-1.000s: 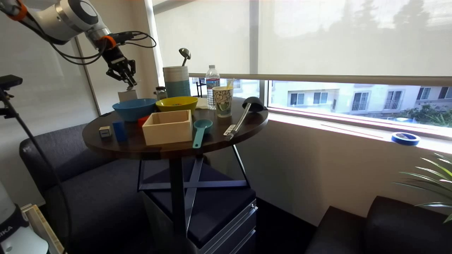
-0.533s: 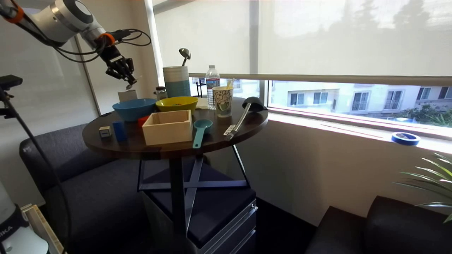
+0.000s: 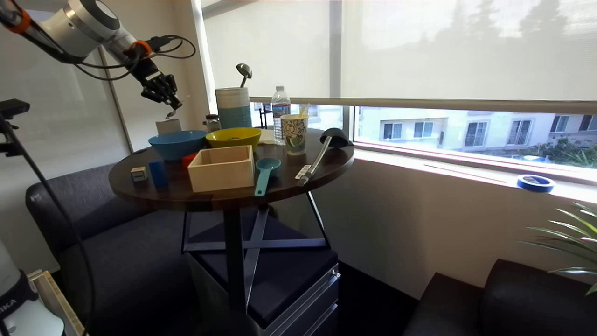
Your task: Pick up the white spoon and scoop some of the substance from the yellow bowl, pour some of the substance into the blue bowl then into the white mug then into the wooden square box, put the white spoon back onto the table
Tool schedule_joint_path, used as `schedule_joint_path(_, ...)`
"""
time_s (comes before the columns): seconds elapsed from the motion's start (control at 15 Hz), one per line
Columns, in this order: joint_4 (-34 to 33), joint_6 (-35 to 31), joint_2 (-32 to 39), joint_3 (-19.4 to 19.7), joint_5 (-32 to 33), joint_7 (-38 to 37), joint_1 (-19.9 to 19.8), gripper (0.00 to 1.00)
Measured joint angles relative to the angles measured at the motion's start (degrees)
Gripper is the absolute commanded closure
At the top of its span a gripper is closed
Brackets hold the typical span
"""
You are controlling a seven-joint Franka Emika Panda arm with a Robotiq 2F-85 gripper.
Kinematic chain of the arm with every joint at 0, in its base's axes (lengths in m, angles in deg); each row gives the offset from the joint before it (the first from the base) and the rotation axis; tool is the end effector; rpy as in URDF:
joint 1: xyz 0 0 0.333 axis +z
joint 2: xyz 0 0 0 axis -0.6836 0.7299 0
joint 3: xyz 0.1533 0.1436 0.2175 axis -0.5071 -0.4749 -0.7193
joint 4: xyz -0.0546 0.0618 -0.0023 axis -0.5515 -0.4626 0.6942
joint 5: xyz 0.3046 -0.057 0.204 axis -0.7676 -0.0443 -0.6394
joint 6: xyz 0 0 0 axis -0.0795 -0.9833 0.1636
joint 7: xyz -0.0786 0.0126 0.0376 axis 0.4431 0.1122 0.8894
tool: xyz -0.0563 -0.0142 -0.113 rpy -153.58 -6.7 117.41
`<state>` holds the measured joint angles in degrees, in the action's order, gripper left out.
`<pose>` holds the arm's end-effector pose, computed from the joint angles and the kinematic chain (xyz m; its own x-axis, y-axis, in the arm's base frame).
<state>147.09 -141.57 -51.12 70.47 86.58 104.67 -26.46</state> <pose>0.4519 0.2608 0.4893 -0.0566 0.9113 -0.4079 0.8964 0.2263 0.3812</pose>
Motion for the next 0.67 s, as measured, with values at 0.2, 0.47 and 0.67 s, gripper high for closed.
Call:
schedule_joint_path(0.2,0.0,-0.1,0.0,0.2,0.0,0.0,0.0,0.97)
schedule_joint_path(0.47,0.0,-0.2,-0.1,0.6,-0.4,0.0,-0.1,0.97)
schedule_joint_path(0.67,-0.1,-1.0,-0.6,1.9,-2.4,-0.2,-0.3,0.97)
